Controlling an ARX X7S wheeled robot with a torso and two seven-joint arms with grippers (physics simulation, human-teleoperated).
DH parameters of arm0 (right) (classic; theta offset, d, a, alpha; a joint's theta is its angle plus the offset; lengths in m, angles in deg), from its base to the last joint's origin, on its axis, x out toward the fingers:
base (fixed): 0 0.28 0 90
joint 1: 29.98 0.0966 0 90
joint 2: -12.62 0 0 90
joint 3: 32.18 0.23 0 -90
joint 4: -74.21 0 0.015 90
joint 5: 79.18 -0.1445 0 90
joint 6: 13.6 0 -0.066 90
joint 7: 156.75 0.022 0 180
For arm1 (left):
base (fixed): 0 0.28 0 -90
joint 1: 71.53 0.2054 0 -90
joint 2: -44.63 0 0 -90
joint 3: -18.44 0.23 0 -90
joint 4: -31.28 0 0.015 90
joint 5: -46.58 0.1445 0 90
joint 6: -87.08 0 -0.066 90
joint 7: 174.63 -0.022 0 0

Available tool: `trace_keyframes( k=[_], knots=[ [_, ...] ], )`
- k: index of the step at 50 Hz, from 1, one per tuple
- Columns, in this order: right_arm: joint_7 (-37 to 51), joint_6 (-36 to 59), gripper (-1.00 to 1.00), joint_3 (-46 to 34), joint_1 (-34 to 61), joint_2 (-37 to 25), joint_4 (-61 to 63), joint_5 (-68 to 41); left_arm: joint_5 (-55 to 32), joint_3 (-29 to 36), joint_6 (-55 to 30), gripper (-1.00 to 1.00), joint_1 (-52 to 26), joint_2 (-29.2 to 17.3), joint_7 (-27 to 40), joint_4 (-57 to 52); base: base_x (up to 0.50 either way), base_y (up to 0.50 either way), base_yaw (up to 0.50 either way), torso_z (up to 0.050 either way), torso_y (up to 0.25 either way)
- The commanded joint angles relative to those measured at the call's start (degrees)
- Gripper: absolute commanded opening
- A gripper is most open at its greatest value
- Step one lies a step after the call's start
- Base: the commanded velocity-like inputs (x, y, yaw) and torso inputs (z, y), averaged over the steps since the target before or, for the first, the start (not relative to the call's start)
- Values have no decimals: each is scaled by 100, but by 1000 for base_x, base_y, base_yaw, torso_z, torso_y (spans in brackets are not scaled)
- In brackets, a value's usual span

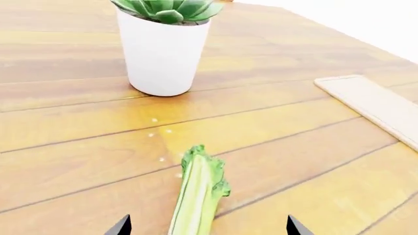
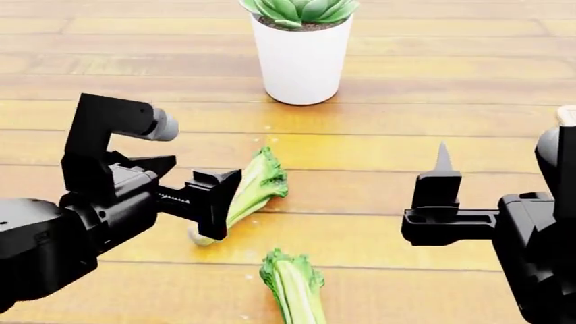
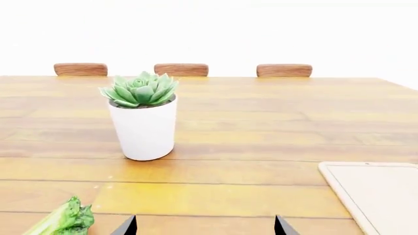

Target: Place the celery and the celery on separate cutting boards.

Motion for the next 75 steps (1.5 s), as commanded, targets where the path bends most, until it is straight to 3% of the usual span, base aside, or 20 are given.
trace_keyframes(
  k=[1,17,38,39,47,49,52,55,58,63,67,71,75],
  knots=[
    [-2,-105,100,108,-258,-6,26,-71,671,687,801,100,-19,272,-527,1264,0,0,0,0,0],
    [18,-182,100,192,-405,-1,23,-172,1237,1242,1588,100,35,394,-945,2238,0,0,0,0,0],
    [91,-230,100,208,-437,-31,-1,-270,1336,1347,1646,100,54,382,-799,2453,0,0,0,0,0],
    [96,-229,100,207,-435,-36,0,-276,1324,1298,1656,-100,72,359,-709,2306,0,0,0,0,0],
    [232,200,100,195,-240,-38,60,-511,981,931,1228,-100,-33,141,-268,1229,0,0,0,0,0],
    [834,885,100,397,173,-119,-4,-1475,730,757,871,-100,-45,-38,-104,672,0,0,0,0,0],
    [3224,862,100,-23,928,-842,-763,-4053,512,521,552,-100,-75,-291,101,171,0,0,0,0,0],
    [5085,228,100,-1341,1943,-1630,-1520,-6631,184,141,164,-100,-23,-556,415,-447,0,0,0,0,0],
    [5721,-343,100,-2318,2502,-2006,-1952,-8340,-1,-122,-8,-100,-109,-675,570,-678,0,0,0,0,0],
    [6479,-918,100,-3972,3904,-2294,-2631,-10186,-144,-252,-206,-100,-210,-858,626,-864,0,0,0,0,0],
    [7017,-1463,100,-4991,4461,-2491,-2619,-11530,-278,-412,-327,-100,-112,-1018,711,-1069,0,0,0,0,0],
    [7146,-1832,100,-5249,4322,-2633,-2216,-11820,-239,-441,-270,-100,-91,-1116,680,-1028,0,0,0,0,0],
    [6978,-2159,100,-5115,3687,-2643,-1733,-11374,-449,-742,-425,-100,-106,-1213,898,-1319,0,0,0,0,0]
  ],
)
